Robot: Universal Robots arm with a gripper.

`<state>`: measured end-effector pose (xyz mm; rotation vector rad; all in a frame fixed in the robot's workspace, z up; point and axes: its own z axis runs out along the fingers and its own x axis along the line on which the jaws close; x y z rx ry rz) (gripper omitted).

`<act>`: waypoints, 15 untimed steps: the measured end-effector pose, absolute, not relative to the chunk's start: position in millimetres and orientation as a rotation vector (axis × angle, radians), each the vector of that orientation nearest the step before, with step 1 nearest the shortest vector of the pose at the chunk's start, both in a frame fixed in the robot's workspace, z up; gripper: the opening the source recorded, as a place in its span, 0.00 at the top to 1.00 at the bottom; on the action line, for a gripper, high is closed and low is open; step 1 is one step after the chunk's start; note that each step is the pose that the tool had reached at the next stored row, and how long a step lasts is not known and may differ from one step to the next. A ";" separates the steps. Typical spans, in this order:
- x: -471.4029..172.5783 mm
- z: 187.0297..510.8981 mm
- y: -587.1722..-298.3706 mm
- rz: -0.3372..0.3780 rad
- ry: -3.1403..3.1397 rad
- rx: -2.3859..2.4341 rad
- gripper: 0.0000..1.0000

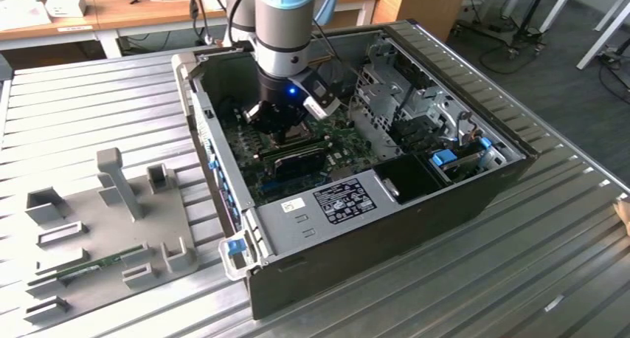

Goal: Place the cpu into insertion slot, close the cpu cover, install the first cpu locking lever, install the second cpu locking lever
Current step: 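Install the second cpu locking lever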

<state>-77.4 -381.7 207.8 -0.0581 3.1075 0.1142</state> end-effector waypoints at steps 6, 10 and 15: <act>-77.9 206.6 -381.8 0.114 3.108 -0.058 0.90; -81.0 205.4 -381.7 0.114 3.107 -0.058 0.90; -83.8 203.7 -381.8 0.114 3.108 -0.058 0.90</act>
